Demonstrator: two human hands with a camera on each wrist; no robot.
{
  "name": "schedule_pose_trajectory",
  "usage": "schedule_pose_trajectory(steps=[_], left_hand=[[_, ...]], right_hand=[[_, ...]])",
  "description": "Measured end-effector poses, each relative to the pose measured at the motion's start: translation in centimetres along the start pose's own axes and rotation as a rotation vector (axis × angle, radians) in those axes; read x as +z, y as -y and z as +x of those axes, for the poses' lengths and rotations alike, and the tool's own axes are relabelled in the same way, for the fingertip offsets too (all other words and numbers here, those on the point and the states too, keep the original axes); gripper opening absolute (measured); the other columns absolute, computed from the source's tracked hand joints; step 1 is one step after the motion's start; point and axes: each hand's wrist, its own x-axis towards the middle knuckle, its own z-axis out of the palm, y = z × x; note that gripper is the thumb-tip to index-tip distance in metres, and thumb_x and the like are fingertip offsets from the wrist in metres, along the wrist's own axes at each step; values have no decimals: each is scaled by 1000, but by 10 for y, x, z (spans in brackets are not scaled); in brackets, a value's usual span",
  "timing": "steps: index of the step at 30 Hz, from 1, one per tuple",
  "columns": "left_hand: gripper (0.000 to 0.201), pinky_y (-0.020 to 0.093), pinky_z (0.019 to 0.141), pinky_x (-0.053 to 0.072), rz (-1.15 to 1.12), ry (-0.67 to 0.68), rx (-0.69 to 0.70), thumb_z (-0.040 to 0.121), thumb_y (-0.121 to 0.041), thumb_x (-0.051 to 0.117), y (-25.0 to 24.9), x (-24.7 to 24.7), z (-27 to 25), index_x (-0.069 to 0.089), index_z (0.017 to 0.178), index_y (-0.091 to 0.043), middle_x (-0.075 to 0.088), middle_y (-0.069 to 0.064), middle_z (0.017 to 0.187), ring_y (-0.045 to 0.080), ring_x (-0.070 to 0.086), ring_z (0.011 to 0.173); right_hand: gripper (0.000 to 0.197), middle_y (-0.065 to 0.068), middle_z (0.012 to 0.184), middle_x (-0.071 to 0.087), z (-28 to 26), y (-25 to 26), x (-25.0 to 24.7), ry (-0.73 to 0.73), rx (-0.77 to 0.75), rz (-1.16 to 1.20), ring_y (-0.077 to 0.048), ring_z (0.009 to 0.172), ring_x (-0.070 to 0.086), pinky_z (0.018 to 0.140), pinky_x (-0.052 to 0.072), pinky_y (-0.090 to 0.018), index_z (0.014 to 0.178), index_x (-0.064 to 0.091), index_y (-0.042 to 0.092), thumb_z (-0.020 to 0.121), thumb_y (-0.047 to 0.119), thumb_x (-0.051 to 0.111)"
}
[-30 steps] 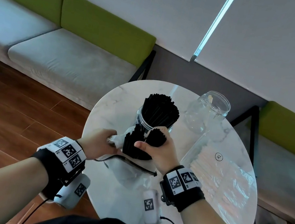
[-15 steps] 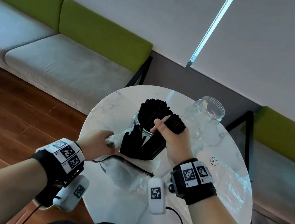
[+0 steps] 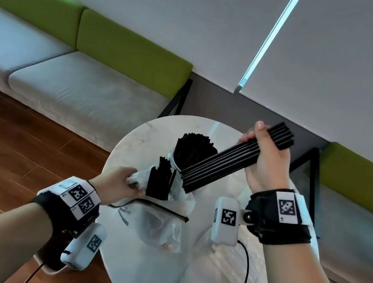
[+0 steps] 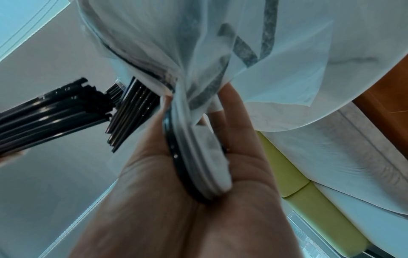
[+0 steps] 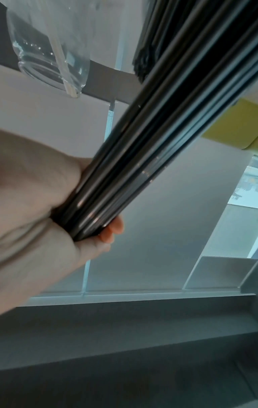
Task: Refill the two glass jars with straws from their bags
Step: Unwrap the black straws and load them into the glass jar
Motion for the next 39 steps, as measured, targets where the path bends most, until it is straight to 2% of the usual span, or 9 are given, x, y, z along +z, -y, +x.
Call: schedule_pose_trajectory(steps=[5,9,14,16,19,27,31,35,39], left_hand=[[35,17,58,36,-20,21,26,68,-22,82,6,-2,1,60,83,-1,56,0,68,10,46,63],[33,23,64,41,17,8,53,70,-24,80,4,-3,0,62,87,-3,63,9,75,12,50,67],[35,26,66,41,-1,9,40,70,-23,81,5,-4,-2,61,87,-1,63,14,76,13,50,69],[34,23,63,39,-4,9,30,70,-22,80,5,-4,-3,60,87,0,57,5,69,12,48,66],[33,23,64,40,-21,16,28,71,-18,79,5,-5,-4,60,90,1,56,3,71,13,49,67],[31,16,56,35,17,11,32,72,-18,79,2,-3,-4,58,84,1,52,-1,66,9,44,60],[31,14,54,35,49,5,47,72,-20,79,1,-3,-4,58,84,-1,51,-4,64,7,43,58],[28,15,54,34,72,7,38,72,-20,77,0,-4,-3,60,85,-2,53,-3,65,8,44,59],[29,23,59,38,58,16,25,72,-19,76,-1,-5,-5,60,87,0,56,1,69,13,47,64]], right_hand=[[24,0,61,57,18,3,2,-161,-114,77,-17,62,55,70,48,-33,69,57,13,92,8,59],[38,6,63,65,26,-22,11,-79,-169,-264,-22,72,58,74,48,-36,57,68,27,92,16,60],[16,-4,79,71,25,-63,10,44,19,-489,-18,77,65,79,53,-40,72,71,19,81,31,73],[30,-9,91,71,22,-75,12,83,94,-445,-24,88,67,86,52,-43,87,65,18,73,43,76],[33,-8,99,70,18,-77,19,114,141,-375,-26,93,66,91,52,-46,95,62,23,83,53,56],[31,6,125,55,15,-95,18,257,-430,-1034,-5,114,51,102,30,-8,128,55,10,98,13,46],[27,-1,113,61,17,-110,15,354,-459,-1221,-16,108,55,98,44,-31,117,62,9,93,19,56],[28,-8,108,56,20,-117,12,423,-556,-1332,-25,100,54,91,47,-35,115,63,6,87,12,63],[37,-12,129,58,17,-125,4,511,-607,-1483,-29,124,51,110,37,-42,124,58,0,92,16,48]])
